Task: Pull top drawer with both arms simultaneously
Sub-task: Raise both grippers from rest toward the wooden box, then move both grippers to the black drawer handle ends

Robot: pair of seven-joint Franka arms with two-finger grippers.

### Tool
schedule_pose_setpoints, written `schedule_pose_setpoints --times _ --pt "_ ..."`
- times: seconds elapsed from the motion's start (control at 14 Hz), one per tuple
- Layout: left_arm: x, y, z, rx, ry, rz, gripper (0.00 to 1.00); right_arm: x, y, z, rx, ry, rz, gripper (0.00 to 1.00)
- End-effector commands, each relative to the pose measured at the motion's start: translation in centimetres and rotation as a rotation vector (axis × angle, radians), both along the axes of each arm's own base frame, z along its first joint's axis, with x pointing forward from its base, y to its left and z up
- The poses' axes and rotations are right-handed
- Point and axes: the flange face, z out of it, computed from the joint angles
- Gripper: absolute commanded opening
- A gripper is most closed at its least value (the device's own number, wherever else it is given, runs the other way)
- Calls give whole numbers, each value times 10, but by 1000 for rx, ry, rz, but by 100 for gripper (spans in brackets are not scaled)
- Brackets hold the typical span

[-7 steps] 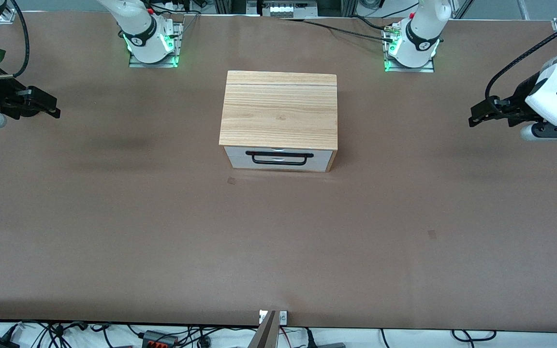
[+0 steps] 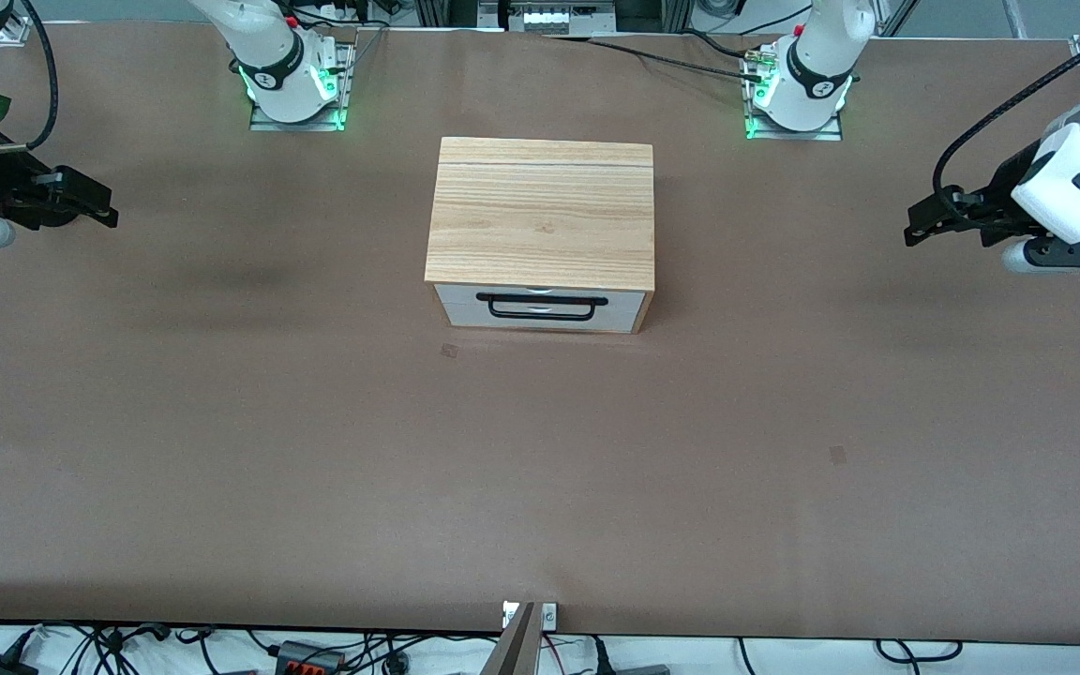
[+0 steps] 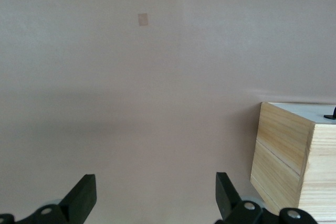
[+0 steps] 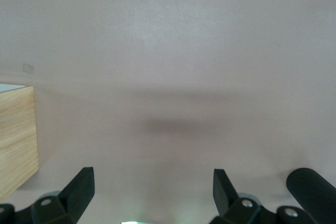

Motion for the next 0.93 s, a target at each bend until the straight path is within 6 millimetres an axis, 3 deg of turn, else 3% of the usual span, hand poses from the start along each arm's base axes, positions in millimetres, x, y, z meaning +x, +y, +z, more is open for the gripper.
schedule_pose_setpoints --times 0.0,0.07,0.21,0.36,0.5,0.64,0.86 --pt "25 -10 2 -3 -9 -18 100 4 16 -9 -8 51 23 100" --pt "26 -22 3 -3 -14 -43 100 5 19 -9 -7 54 25 100" --pt "30 -51 -14 -6 11 -97 100 12 20 -15 1 60 22 100" --pt "47 -68 -62 -55 88 -117 100 20 29 -25 4 77 51 100" --pt "64 -106 -94 -120 102 -164 100 30 63 -52 16 114 99 100" --pt "74 -129 -113 -147 82 -193 100 40 88 -83 218 175 67 100" --pt "82 -143 -159 -192 137 -216 100 59 125 -135 532 254 -26 100"
